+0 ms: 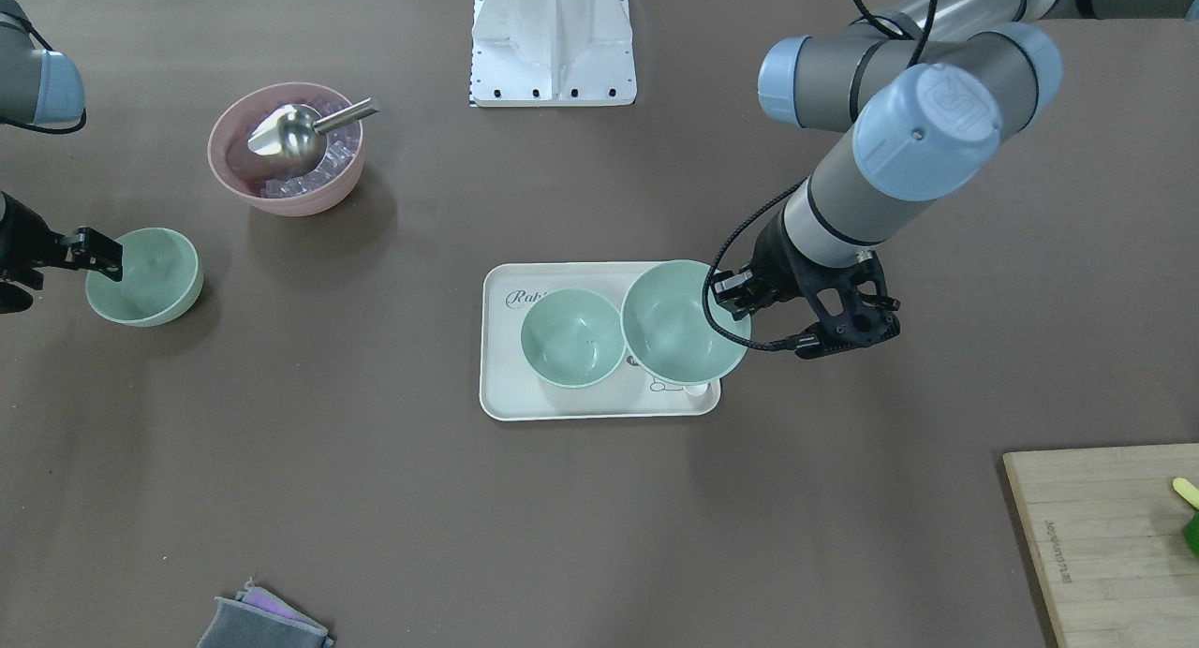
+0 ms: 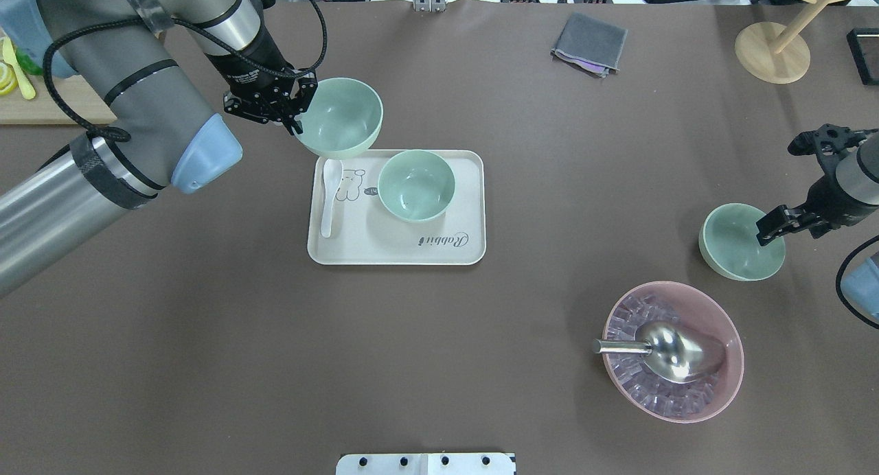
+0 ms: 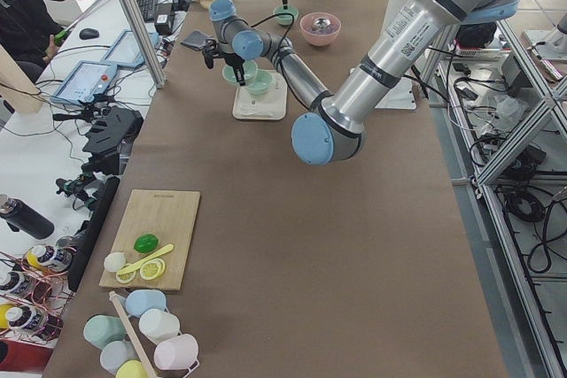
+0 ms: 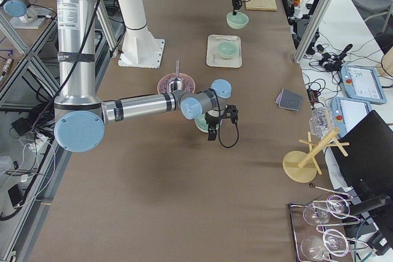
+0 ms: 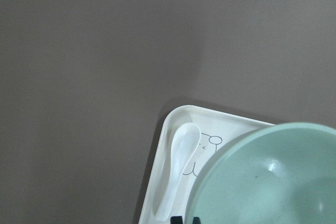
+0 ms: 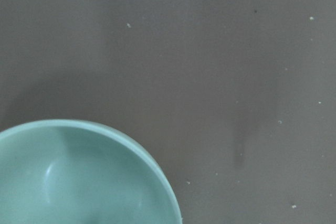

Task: Stack green bowls together

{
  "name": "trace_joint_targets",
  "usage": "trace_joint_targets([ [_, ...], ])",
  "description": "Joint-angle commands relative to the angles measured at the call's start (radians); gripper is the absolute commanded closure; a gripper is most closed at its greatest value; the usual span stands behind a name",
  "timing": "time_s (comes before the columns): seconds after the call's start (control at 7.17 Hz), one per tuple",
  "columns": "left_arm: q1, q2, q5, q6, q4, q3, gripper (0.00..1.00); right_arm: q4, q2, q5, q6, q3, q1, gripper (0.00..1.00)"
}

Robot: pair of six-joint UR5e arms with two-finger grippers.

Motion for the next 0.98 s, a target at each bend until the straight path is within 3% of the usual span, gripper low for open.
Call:
trace_joint_targets([
  [0.0, 0.007, -0.008, 0.006, -0.007, -0.002, 0.008, 1.0, 0.003, 0.001, 0.005, 0.004, 0.001, -0.017, 0.73],
  [0.14, 0.007, -0.01, 0.006, -0.007, -0.002, 0.007, 1.0, 0.003, 0.006, 0.005, 0.001, 0.001, -0.026, 1.0],
  [0.42, 0.007, -0.013, 0.004, -0.008, -0.003, 0.005, 1.0, 0.001, 0.023, 0.04, 0.004, 0.004, -0.026, 1.0],
  [0.7, 0.021, -0.039, 0.009, -0.033, -0.002, 0.013, 1.0, -0.004, 0.053, 0.159, 0.005, 0.006, -0.004, 1.0],
  [0.84, 0.059, -0.069, 0.067, -0.072, -0.005, 0.036, 1.0, -0.007, 0.076, 0.215, 0.034, 0.007, 0.027, 1.0],
])
